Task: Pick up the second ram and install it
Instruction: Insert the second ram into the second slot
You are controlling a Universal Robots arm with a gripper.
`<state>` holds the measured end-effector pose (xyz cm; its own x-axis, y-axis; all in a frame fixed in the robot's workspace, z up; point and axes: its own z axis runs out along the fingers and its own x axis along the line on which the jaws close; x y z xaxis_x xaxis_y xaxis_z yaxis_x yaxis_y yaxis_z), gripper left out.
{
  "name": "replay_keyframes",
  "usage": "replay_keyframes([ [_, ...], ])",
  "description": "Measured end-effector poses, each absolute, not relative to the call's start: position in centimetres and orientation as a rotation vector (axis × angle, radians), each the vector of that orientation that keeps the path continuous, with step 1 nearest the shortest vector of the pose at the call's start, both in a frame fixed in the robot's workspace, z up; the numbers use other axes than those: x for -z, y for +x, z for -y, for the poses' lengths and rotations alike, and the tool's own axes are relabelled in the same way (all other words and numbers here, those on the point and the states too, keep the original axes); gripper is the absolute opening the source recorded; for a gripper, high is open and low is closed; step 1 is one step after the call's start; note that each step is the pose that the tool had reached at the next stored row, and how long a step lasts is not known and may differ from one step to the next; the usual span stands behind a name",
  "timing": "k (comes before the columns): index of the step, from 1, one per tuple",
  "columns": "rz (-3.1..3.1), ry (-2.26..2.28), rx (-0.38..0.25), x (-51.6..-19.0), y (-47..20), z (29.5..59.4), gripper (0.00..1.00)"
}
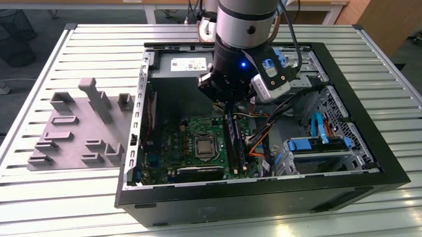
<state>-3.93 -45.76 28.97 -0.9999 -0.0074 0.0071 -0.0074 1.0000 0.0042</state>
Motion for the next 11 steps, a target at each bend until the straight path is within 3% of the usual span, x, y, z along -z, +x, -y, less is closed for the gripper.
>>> replay_keyframes([
  [11, 3.134, -0.004, 0.006, -28.35, -3.89, 45.93, 0.14],
])
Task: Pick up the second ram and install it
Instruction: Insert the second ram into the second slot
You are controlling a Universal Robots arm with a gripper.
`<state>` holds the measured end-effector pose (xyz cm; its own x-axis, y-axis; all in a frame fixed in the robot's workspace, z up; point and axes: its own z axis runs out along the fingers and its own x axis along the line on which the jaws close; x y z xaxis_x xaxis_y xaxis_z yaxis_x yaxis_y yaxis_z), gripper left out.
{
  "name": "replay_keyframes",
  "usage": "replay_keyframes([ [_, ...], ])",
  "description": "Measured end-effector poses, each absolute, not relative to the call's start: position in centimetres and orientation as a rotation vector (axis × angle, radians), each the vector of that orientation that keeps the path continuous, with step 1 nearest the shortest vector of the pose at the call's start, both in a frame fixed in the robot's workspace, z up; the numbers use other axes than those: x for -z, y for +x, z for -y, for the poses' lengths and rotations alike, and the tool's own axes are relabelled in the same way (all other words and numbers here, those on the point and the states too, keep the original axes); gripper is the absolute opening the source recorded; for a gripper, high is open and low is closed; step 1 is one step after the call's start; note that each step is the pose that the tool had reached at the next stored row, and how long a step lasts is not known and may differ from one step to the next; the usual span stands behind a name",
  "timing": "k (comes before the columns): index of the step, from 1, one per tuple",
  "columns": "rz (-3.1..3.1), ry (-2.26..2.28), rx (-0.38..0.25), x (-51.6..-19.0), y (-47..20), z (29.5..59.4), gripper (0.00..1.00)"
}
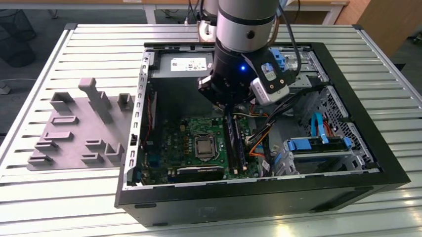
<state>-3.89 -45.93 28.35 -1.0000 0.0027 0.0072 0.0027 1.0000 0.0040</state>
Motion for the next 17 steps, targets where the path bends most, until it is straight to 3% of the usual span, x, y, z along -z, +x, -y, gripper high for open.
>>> replay_keyframes([
  [17, 3.134, -0.023, 0.006, -26.5, -3.9, 46.4, 0.14],
])
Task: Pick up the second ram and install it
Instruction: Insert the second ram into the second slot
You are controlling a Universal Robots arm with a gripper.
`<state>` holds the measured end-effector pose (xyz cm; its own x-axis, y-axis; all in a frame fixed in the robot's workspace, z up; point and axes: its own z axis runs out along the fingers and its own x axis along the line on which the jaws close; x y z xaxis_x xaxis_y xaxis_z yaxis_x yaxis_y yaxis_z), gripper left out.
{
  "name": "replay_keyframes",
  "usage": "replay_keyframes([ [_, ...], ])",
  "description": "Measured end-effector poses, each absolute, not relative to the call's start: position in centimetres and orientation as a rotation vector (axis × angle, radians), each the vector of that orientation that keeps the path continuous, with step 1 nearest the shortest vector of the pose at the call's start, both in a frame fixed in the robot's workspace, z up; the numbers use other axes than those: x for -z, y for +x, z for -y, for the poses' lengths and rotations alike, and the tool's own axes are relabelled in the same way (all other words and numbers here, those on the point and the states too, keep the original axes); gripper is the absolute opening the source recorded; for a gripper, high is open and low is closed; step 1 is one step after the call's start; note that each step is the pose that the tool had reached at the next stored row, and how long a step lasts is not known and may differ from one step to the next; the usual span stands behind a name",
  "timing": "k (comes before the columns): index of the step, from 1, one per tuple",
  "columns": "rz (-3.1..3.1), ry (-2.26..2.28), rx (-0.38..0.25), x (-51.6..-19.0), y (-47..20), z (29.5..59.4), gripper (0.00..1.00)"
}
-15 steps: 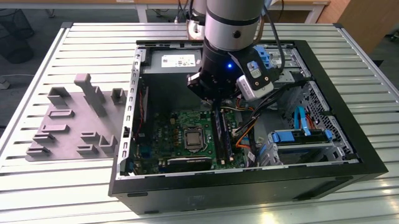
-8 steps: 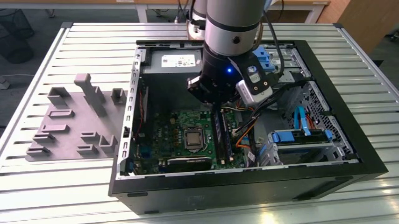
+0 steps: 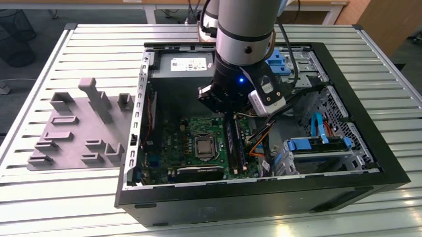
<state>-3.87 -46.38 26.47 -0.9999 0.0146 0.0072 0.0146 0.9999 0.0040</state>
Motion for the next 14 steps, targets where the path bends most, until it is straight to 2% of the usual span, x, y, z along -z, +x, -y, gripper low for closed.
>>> replay_keyframes([
  [14, 3.134, -0.023, 0.007, -24.8, -3.5, 46.4, 0.14],
])
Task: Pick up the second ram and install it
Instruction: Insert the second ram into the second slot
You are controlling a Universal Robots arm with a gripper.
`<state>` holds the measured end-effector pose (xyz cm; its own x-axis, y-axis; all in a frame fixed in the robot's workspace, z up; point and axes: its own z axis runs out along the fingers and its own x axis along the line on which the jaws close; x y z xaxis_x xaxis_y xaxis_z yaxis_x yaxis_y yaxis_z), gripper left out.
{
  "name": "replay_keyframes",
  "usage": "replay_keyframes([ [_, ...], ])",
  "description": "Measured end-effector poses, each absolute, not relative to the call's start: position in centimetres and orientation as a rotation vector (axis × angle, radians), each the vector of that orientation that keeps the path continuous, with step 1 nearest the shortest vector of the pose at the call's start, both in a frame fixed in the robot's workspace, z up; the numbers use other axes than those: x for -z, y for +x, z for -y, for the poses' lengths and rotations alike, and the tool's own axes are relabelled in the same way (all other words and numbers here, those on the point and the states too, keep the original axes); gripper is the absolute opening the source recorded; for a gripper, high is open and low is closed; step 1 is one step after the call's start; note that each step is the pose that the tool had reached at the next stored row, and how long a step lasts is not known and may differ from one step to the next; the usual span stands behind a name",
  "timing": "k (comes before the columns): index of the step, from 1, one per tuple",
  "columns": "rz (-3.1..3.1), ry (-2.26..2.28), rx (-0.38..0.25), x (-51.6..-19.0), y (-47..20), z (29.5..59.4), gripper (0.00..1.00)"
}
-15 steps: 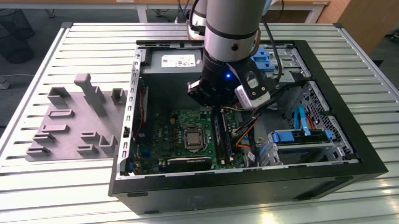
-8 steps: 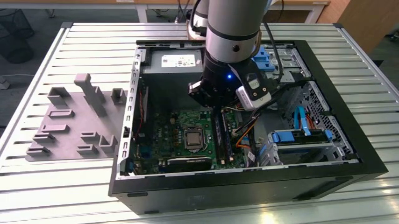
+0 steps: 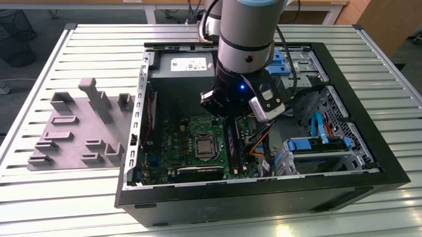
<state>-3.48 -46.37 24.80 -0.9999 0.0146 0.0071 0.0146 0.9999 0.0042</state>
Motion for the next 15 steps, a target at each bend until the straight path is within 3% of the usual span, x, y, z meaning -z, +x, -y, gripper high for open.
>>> replay_keyframes([
  [15, 3.134, -0.027, 0.007, -23.91, -3.45, 46.67, 0.14],
])
